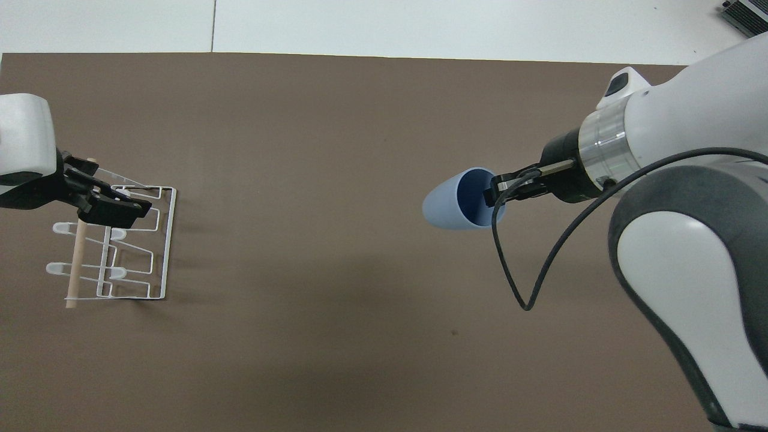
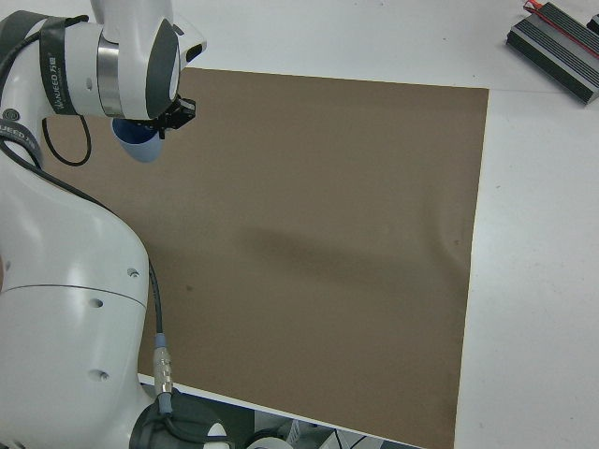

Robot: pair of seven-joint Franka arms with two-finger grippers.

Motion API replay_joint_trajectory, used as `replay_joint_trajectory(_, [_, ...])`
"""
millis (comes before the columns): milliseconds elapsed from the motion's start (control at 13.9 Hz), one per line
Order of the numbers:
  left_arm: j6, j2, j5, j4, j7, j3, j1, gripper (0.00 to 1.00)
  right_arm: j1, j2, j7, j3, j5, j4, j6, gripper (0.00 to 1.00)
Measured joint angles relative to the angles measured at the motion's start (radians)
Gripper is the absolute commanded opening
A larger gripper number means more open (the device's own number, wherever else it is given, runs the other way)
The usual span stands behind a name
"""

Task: Hang cup on cup holder
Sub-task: 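Lift the blue cup with the right gripper while the left gripper rises, then carry the cup toward the left gripper while the left gripper approaches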

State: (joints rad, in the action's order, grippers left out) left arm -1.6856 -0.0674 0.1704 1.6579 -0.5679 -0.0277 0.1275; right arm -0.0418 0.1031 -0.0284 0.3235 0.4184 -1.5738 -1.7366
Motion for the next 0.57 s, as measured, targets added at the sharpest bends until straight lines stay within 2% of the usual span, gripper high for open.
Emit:
replay_joint_trajectory(143, [-0.014, -0.004, 0.066, 0.013, -0.138, -0.002, 0.009, 1.0, 0.04, 0.007, 0.019, 0.004, 0.081, -0.004, -0.045, 0.0])
replay_joint_trajectory(287, [-0.03, -0.008, 0.124, 0.017, -0.298, -0.004, 0.035, 1.0, 0.085, 0.017, 0.114, 0.007, 0.162, -0.013, -0.125, 0.0])
replay_joint_trajectory(574, [-0.037, -0.013, 0.189, 0.026, -0.495, -0.006, 0.106, 1.0, 0.18, 0.046, 0.308, 0.009, 0.273, -0.025, -0.308, 0.0])
